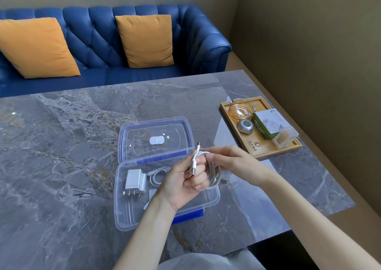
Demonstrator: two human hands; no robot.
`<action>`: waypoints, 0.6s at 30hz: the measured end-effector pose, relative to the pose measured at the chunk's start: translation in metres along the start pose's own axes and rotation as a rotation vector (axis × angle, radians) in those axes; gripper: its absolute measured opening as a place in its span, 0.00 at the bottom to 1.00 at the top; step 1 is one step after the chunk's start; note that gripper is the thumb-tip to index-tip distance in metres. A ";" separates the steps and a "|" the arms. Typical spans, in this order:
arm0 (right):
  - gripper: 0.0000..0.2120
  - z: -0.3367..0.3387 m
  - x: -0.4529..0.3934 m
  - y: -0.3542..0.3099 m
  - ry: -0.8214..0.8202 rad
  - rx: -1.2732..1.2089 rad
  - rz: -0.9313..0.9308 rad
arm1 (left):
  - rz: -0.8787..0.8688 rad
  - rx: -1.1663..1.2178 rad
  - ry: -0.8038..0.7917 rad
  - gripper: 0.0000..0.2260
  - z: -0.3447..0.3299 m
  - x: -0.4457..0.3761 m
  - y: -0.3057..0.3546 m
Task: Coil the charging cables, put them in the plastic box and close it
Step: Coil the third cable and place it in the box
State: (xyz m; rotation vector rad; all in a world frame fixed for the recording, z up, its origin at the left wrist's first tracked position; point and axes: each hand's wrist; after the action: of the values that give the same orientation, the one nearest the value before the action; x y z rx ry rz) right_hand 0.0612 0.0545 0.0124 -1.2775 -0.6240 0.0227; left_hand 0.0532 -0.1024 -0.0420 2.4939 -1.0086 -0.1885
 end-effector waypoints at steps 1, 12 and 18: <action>0.12 -0.002 -0.001 0.003 0.007 -0.002 0.025 | -0.002 -0.045 0.030 0.14 -0.001 0.001 0.001; 0.09 -0.016 -0.013 0.031 0.284 -0.182 0.068 | -0.222 -0.578 0.572 0.15 -0.010 0.008 0.000; 0.09 -0.020 -0.018 0.035 0.377 -0.296 0.013 | -0.398 -0.798 0.672 0.11 -0.007 0.016 -0.003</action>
State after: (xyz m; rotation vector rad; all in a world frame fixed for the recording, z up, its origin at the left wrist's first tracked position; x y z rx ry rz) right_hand 0.0663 0.0417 -0.0298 -1.5230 -0.2989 -0.3033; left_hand 0.0691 -0.1090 -0.0369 1.7668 -0.0977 0.1145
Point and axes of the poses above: each hand's wrist, its own x-axis away from the middle knuckle, its own z-axis out of the back of the hand, y = z × x, and after that the axes turned 7 degrees about -z, right-handed
